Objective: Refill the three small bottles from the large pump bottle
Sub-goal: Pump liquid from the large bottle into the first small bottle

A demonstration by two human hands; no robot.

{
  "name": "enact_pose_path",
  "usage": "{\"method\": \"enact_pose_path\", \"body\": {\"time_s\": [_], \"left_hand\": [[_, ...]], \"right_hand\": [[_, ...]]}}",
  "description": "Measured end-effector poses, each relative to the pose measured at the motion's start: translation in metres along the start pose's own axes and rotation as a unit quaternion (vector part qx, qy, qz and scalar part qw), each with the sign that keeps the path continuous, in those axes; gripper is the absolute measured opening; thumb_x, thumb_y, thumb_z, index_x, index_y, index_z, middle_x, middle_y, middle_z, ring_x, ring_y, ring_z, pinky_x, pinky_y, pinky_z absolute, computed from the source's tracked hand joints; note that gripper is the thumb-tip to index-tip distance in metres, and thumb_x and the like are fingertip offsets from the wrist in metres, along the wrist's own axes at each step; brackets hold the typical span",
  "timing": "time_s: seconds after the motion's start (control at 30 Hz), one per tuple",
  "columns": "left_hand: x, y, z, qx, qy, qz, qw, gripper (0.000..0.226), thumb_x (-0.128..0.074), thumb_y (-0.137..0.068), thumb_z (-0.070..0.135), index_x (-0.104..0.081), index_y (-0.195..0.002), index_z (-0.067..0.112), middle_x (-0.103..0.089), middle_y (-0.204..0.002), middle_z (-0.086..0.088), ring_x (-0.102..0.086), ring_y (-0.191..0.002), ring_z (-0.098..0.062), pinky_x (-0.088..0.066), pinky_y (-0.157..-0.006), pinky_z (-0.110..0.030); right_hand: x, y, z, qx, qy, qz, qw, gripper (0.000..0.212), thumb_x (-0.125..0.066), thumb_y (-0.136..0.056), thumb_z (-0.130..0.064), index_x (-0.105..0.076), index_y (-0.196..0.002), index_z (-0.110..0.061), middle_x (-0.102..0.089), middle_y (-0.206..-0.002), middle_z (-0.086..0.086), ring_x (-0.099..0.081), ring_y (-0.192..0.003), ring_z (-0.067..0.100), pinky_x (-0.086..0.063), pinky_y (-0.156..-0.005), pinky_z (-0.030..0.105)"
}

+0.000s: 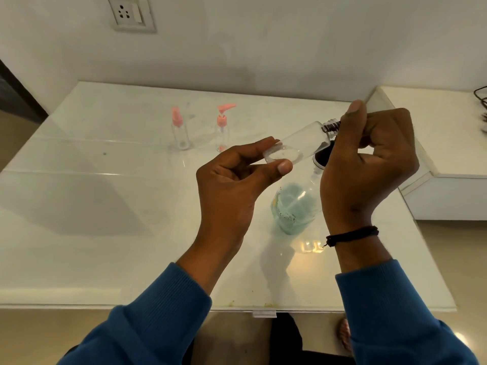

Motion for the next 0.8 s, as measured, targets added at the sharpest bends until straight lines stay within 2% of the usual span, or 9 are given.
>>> {"method": "enact_pose_path", "body": {"time_s": [0.13, 0.2, 0.33, 0.5, 0.63, 0.73, 0.8], "left_hand": [[0.0007, 0.0003, -0.0015, 0.006, 0.005, 0.006, 1.000, 0.034, -0.081, -0.075, -0.003, -0.075, -0.106, 0.008, -0.079, -0.103, -0.003, -0.077, -0.093, -0.020, -0.061, -0.084, -0.033], [0.0000, 0.0010, -0.0019, 0.006, 0.004, 0.005, 1.000, 0.034, -0.081, -0.074, -0.002, -0.075, -0.105, 0.009, -0.079, -0.102, -0.003, -0.077, -0.093, -0.021, -0.061, -0.084, -0.034], [-0.0008, 0.0004, -0.0007, 0.002, 0.002, 0.002, 1.000, 0.034, -0.081, -0.074, 0.000, -0.075, -0.106, 0.011, -0.079, -0.104, -0.001, -0.076, -0.094, -0.020, -0.061, -0.085, -0.034], [0.0005, 0.0004, -0.0011, 0.008, -0.001, 0.006, 1.000, 0.034, -0.081, -0.074, -0.002, -0.075, -0.105, 0.010, -0.079, -0.103, -0.002, -0.076, -0.094, -0.019, -0.061, -0.084, -0.033], [-0.0012, 0.0012, -0.0004, 0.007, -0.002, 0.003, 1.000, 0.035, -0.082, -0.072, 0.004, -0.075, -0.105, 0.011, -0.079, -0.103, -0.001, -0.076, -0.094, -0.020, -0.061, -0.084, -0.033], [-0.0021, 0.0011, 0.0011, 0.003, -0.006, 0.002, 1.000, 0.036, -0.082, -0.071, 0.010, -0.075, -0.105, 0.013, -0.079, -0.104, 0.000, -0.076, -0.094, -0.019, -0.061, -0.083, -0.032], [-0.0017, 0.0013, 0.0011, 0.004, -0.004, 0.003, 1.000, 0.037, -0.081, -0.069, 0.011, -0.075, -0.106, 0.012, -0.079, -0.103, 0.000, -0.077, -0.093, -0.019, -0.061, -0.081, -0.030]], "right_hand": [[0.0007, 0.0059, 0.0033, -0.018, -0.022, 0.003, 1.000, 0.038, -0.063, -0.100, -0.005, -0.058, -0.063, -0.001, -0.050, -0.065, 0.006, -0.041, -0.064, 0.013, -0.034, -0.063, 0.017], [0.0007, 0.0048, 0.0044, -0.014, -0.019, 0.004, 1.000, 0.037, -0.063, -0.100, -0.006, -0.059, -0.063, 0.000, -0.051, -0.066, 0.005, -0.044, -0.064, 0.016, -0.036, -0.061, 0.020], [0.0003, 0.0014, 0.0034, 0.007, -0.003, 0.007, 1.000, 0.038, -0.062, -0.100, -0.009, -0.060, -0.063, -0.002, -0.055, -0.064, 0.010, -0.048, -0.064, 0.026, -0.041, -0.059, 0.036], [0.0001, 0.0072, 0.0053, -0.016, -0.026, 0.013, 0.999, 0.035, -0.063, -0.099, -0.007, -0.061, -0.065, -0.001, -0.053, -0.067, 0.006, -0.046, -0.066, 0.016, -0.040, -0.061, 0.027], [-0.0002, 0.0020, 0.0046, 0.001, -0.012, 0.014, 1.000, 0.037, -0.063, -0.099, -0.008, -0.060, -0.063, 0.000, -0.056, -0.064, 0.013, -0.048, -0.064, 0.024, -0.041, -0.061, 0.036], [0.0006, 0.0007, 0.0018, 0.013, 0.008, 0.024, 1.000, 0.036, -0.063, -0.099, -0.009, -0.061, -0.063, -0.001, -0.061, -0.068, 0.011, -0.052, -0.066, 0.026, -0.042, -0.074, 0.032], [0.0003, 0.0038, 0.0022, 0.010, 0.007, 0.022, 1.000, 0.036, -0.063, -0.099, -0.009, -0.060, -0.064, -0.002, -0.060, -0.069, 0.008, -0.052, -0.066, 0.029, -0.044, -0.072, 0.038]]}}
Point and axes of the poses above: each hand's wrist, its own y-axis away from the middle knuckle, its own x-axis out of the back of the hand, z = x × y, the point moved 2 cm from there along -y, towards the middle knuckle
